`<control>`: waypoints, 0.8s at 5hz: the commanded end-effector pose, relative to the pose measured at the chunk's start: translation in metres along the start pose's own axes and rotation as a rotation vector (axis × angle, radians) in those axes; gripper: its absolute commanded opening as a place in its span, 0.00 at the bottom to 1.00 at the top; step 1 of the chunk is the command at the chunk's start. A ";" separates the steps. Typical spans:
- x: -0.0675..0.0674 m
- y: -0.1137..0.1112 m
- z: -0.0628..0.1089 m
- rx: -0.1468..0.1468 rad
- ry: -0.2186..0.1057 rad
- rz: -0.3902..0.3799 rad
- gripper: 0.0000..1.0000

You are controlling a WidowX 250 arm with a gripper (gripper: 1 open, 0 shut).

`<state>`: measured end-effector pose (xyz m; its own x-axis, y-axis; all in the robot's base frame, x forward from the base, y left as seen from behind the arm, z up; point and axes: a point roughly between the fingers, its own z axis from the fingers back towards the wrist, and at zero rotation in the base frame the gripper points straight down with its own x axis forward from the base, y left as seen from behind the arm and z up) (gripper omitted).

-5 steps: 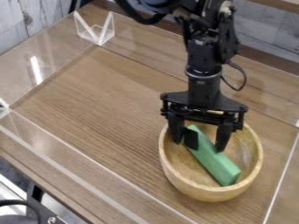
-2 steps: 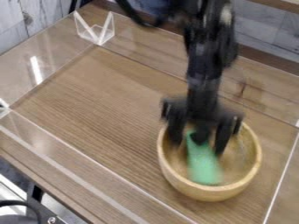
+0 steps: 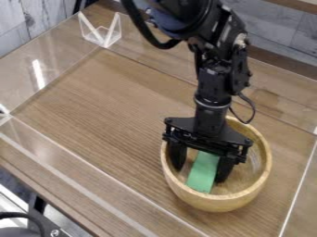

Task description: Move green stick from inside the wooden bowl to the table next to it

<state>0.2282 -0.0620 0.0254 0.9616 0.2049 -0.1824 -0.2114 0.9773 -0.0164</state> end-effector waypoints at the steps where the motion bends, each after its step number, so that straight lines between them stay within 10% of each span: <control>1: 0.002 0.001 0.000 -0.001 -0.006 0.006 1.00; 3: 0.003 0.001 0.000 0.004 -0.006 0.012 1.00; 4: 0.003 0.001 -0.003 0.006 -0.011 0.016 0.00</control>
<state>0.2291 -0.0619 0.0242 0.9589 0.2191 -0.1803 -0.2241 0.9745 -0.0073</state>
